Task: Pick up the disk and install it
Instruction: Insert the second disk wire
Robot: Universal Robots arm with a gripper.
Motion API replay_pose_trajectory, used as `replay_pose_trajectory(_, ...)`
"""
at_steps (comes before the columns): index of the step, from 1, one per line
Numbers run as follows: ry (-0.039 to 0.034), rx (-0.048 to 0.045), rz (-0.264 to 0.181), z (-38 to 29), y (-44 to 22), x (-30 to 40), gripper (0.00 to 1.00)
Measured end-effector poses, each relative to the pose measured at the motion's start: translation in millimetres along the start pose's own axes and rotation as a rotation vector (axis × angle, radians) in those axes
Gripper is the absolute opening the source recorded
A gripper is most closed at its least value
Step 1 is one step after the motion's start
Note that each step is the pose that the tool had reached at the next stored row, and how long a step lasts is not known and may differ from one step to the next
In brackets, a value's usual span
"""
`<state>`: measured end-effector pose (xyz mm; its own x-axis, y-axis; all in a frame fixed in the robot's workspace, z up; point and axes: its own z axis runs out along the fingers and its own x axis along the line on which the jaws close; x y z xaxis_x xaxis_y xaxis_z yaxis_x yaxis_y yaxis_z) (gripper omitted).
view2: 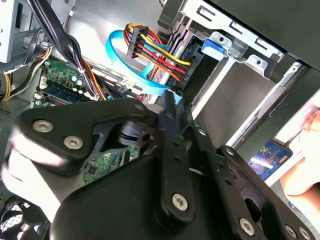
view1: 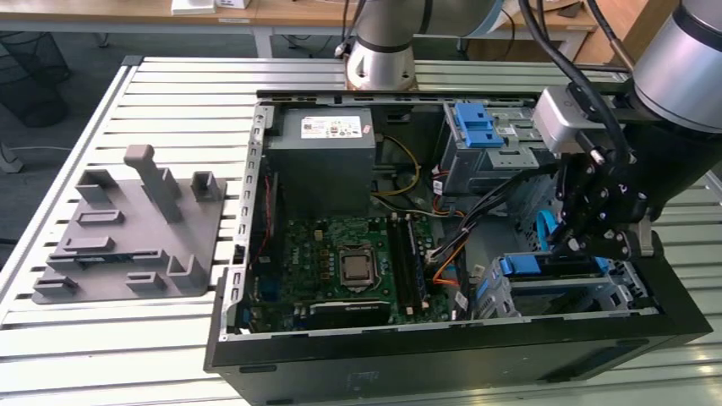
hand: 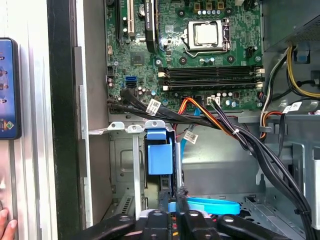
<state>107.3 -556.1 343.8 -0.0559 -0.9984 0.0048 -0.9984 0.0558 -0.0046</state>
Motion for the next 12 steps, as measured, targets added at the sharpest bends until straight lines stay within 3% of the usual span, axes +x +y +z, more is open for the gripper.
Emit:
replay_pose_trajectory(1,0.0000,0.0000,0.000,-0.6,0.0,0.0,0.22)
replay_pose_trajectory(3,-0.0002,0.0000,0.000,-0.9,0.0,0.0,0.11)
replay_pose_trajectory(12,0.0001,0.0000,0.000,-1.3,0.0,0.0,0.11)
